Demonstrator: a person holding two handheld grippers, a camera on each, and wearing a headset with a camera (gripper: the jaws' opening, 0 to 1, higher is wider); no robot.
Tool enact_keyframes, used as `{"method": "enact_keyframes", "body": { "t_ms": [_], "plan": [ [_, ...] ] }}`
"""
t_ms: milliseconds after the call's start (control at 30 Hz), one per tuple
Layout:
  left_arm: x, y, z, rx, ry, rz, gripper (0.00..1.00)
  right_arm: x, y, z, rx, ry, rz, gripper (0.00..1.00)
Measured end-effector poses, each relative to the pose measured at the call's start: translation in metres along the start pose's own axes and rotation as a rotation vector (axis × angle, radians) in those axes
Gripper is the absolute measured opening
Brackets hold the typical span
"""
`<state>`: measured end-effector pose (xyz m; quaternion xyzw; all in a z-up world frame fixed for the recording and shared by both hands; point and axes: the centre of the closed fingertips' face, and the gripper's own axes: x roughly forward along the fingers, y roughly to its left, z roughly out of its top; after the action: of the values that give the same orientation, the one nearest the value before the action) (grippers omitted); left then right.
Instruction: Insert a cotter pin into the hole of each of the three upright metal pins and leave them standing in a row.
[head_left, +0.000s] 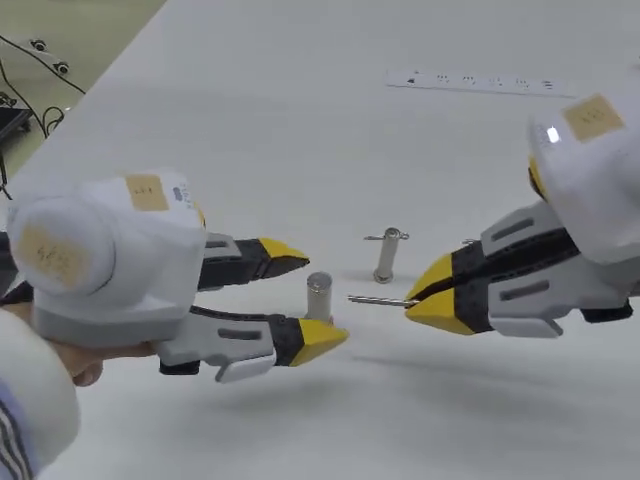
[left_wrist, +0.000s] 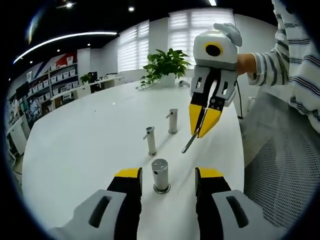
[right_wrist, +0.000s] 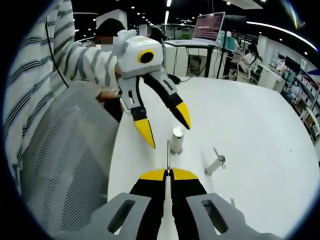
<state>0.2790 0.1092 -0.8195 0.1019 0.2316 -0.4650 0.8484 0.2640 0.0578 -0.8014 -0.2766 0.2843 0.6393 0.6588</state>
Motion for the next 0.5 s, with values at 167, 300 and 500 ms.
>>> {"method": "enact_keyframes", "body": {
  "t_ms": [167,300,500],
  "plan": [
    [0.006,0.003,-0.006,-0.029,-0.012,-0.001,0.36,0.003,-0.008,-0.005,0.021,0.018,-0.018,0.05],
    [0.013,0.006,-0.010,-0.061,-0.017,-0.004,0.29,0.006,-0.011,-0.005,0.029,0.018,-0.021,0.05],
    [0.019,0.014,-0.018,-0.070,-0.005,0.033,0.23,0.011,-0.013,-0.004,0.038,0.017,-0.023,0.05]
  ]
}}
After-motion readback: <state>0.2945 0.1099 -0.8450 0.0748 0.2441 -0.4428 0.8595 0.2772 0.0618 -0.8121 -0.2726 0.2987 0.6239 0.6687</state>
